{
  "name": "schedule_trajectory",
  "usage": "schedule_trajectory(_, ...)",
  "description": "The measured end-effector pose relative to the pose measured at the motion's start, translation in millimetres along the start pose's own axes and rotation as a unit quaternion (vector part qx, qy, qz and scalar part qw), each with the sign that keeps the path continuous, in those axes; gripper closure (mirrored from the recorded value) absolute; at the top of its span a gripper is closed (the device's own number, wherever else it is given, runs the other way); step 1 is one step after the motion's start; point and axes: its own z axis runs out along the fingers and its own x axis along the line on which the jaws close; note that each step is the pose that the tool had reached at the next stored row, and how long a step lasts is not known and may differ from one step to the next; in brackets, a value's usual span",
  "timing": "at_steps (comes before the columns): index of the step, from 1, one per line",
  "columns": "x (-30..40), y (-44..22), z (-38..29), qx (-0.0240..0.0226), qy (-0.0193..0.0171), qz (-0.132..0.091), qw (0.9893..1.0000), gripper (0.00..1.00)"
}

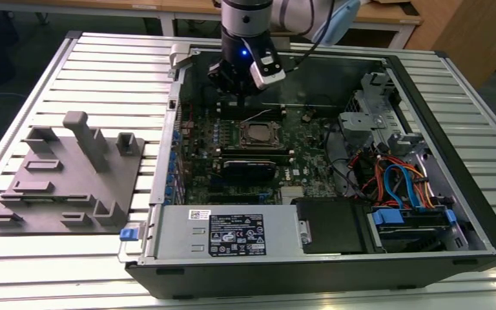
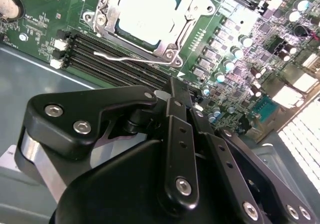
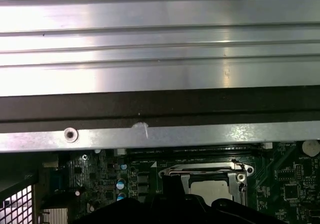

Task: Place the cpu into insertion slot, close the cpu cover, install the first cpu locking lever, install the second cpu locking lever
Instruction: 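Install the first cpu locking lever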

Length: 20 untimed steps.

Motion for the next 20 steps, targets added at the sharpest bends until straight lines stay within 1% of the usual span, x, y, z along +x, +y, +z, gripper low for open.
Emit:
schedule_trajectory(4,-2.2,-0.1,3.0,0.0000,-0.0001,0.003,1.0000,0.90)
schedule_trajectory(7,-2.4,-0.3,4.7,-0.0001,-0.0001,0.004,1.0000,0.90)
schedule_trajectory(20,-2.4,-0.4,5.7,-0.0001,-0.0001,0.004,1.0000,0.90)
